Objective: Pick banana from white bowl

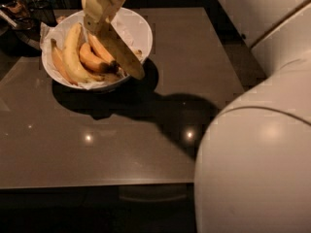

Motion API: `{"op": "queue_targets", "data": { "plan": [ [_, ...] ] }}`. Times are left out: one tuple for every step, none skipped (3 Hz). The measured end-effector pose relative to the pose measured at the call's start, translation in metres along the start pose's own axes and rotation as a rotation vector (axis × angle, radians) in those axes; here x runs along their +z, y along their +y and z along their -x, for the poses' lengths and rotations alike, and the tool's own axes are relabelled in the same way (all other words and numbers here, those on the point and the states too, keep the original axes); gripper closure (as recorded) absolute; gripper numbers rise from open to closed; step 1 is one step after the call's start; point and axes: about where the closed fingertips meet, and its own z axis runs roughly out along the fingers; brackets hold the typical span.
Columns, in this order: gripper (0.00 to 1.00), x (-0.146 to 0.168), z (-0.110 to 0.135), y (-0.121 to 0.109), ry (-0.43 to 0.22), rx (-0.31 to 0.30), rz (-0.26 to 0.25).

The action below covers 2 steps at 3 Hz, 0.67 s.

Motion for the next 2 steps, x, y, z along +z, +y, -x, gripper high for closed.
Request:
{"op": "queue_targets", "data": {
  "plan": [
    [1.00,0.0064,0.0010,-0.0004,0.001,0.000,0.001],
    [1.00,0.0064,0.0010,-0.0004,0.001,0.000,0.001]
  ]
}}
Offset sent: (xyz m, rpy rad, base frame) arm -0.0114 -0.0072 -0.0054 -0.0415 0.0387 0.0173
